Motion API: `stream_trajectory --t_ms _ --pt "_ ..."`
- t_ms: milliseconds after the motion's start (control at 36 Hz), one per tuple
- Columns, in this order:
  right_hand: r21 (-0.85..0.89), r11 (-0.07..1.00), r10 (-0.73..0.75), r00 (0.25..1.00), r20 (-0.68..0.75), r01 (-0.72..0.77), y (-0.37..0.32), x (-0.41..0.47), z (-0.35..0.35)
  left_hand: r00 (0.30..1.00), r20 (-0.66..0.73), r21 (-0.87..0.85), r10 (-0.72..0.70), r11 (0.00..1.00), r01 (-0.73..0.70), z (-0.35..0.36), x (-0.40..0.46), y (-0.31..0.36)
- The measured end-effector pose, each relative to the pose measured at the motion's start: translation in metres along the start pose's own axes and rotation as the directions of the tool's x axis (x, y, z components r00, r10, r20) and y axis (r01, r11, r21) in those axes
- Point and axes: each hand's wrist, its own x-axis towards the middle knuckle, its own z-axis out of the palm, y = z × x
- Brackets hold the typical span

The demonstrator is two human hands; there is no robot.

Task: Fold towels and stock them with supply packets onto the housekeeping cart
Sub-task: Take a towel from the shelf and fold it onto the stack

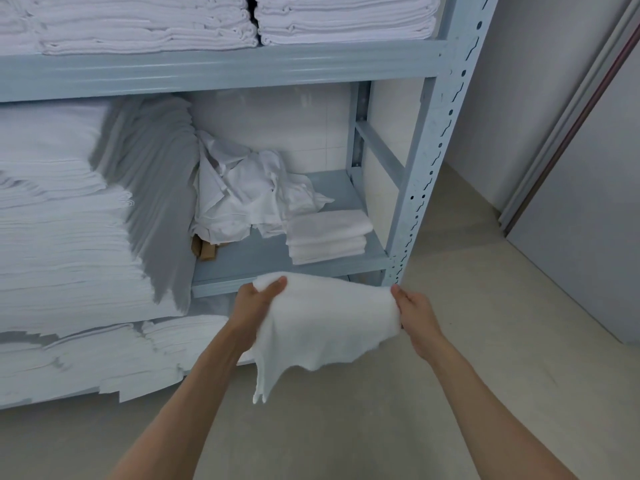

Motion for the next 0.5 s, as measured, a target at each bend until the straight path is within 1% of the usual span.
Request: stream_trajectory --t_ms 56,111,194,250,333,389,444,500 --pt "-0.007 1.0 -0.02 1.0 -0.018 0.019 -0.007 0.002 0.003 0.999 -0.039 -0.05 -0.037 0.998 0.035 0.001 0.002 0.004" --pt "0.065 0.998 -0.002 1.0 -0.013 0.003 -0.013 0.003 0.007 0.994 -0.044 -0.096 -0.104 0.99 0.099 0.0 0.002 0.009" --pt "0.208 0.976 0.053 0.998 0.046 -0.062 -0.022 0.002 0.011 0.984 0.009 -0.194 -0.179 0.965 0.178 -0.004 0.003 0.013" --pt "0.277 0.956 0.065 0.991 0.119 -0.096 -0.025 0.001 0.01 0.983 0.027 -0.251 -0.18 0.951 0.18 -0.008 0.002 0.015" --pt "0.29 0.952 0.037 0.981 0.192 -0.092 -0.027 0.0 0.006 0.995 0.023 -0.297 -0.097 0.95 0.1 -0.015 0.002 0.015" --pt "0.26 0.963 -0.002 0.966 0.258 -0.067 -0.027 0.001 0.002 0.998 0.055 -0.222 -0.027 0.974 0.039 -0.02 0.0 0.016" --pt "0.219 0.975 -0.05 0.939 0.341 -0.028 -0.029 0.002 -0.001 0.989 0.141 -0.088 0.041 0.996 -0.029 -0.023 -0.004 0.018" --pt "0.112 0.992 -0.094 0.917 0.388 0.054 -0.034 0.003 -0.003 0.973 0.21 0.05 0.095 0.993 -0.108 -0.022 -0.009 0.019"
